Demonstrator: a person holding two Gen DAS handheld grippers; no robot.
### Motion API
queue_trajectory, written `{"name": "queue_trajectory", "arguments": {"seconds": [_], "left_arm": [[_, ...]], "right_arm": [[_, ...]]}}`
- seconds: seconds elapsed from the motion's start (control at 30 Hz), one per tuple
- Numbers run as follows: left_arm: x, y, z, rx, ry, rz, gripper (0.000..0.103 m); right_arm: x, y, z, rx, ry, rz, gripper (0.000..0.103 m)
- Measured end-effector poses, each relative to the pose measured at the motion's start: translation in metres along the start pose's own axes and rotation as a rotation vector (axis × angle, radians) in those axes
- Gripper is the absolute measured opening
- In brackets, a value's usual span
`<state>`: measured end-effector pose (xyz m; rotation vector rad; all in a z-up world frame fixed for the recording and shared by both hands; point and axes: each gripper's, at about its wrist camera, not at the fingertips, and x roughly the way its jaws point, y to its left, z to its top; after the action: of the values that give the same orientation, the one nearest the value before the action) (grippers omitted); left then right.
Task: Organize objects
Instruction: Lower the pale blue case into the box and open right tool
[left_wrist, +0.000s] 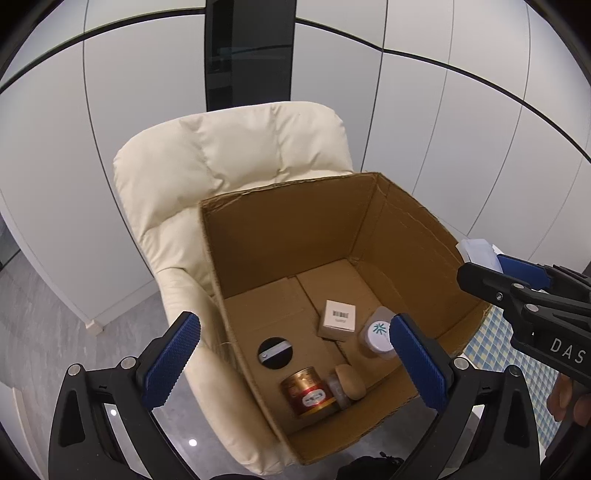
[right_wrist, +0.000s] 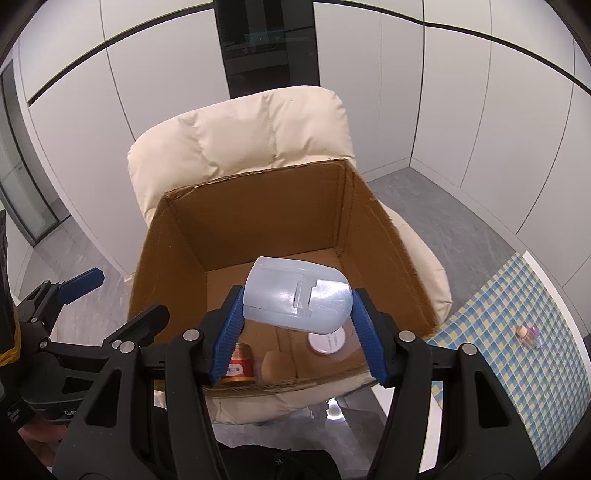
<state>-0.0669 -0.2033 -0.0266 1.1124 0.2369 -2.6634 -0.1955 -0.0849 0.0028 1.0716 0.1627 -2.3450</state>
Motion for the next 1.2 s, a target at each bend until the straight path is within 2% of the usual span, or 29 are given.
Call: {"name": "queue_trajectory", "arguments": {"seconds": [0.4,0.97,1.03,1.1,1.17,1.2], "left_arm": [[-0.004,0.022,-0.003,-0.030,0.004,0.011,0.102],[-0.005,0.024,-0.003,-0.041,0.007,0.009,0.102],[-0.004,0.024,-0.003,-0.042,0.008,0.009,0.102],[-0.004,0.024,-0.004,-0.040,0.009,0.008,0.102],[-0.004,0.024,-0.004,-0.041,0.010,0.006,0.102],[-0.004,0.023,-0.004,-0.040,0.010,0.006,0.102]], "right_arm": [[0.013,0.020,0.002,-0.002,0.019,0.017,0.061],[0.015,0.024,-0.002,-0.017,0.037,0.017,0.061],[0.015,0.025,-0.002,-0.020,0.035,0.017,0.064],[0.013,0.025,-0.002,-0.019,0.024,0.012,0.077],[0.013,0.024,-0.002,-0.018,0.017,0.004,0.086],[0.012,0.024,-0.001,-0.017,0.017,0.004,0.087]]}}
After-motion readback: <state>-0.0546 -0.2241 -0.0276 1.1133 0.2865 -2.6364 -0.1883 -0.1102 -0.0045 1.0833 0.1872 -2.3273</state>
